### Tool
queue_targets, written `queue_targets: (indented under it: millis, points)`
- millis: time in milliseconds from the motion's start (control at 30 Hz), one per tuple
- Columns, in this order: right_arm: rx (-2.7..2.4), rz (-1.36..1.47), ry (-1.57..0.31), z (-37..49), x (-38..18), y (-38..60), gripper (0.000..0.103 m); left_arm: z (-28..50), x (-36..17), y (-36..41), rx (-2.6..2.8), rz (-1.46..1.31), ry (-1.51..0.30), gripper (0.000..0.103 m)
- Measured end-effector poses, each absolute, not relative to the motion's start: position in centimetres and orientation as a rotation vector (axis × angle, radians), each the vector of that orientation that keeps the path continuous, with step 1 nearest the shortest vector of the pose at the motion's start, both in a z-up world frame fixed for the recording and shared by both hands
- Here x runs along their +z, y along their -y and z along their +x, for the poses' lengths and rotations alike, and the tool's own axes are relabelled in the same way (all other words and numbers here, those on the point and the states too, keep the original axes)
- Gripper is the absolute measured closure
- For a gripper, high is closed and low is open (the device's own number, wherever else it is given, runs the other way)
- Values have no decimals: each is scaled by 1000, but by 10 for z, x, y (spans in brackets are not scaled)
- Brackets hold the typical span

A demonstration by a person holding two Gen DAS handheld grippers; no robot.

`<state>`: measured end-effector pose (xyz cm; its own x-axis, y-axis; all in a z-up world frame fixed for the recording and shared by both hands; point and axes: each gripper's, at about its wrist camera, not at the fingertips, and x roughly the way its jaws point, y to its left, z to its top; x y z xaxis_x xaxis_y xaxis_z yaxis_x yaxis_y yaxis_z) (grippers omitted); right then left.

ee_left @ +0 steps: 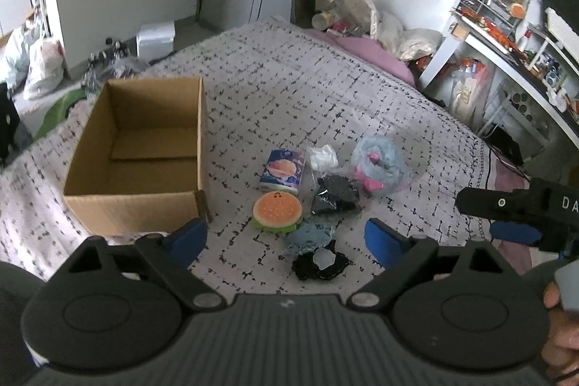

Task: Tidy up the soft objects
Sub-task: 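Reach down to the blue denim plush and black fuzzy item with both tools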

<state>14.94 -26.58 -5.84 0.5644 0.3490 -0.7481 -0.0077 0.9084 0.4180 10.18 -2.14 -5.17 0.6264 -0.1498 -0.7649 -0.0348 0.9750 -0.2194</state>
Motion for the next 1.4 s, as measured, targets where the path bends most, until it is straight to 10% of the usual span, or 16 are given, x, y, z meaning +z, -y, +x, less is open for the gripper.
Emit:
queue_targets:
  millis: [600,1400]
  points:
    - [112,671,-1224,182,-146,259,57,153,-117,21,-65,-386,-1063,37]
    - [14,883,-1373,206,-208,240,60,205,-195,25,15,-605,-1222,37]
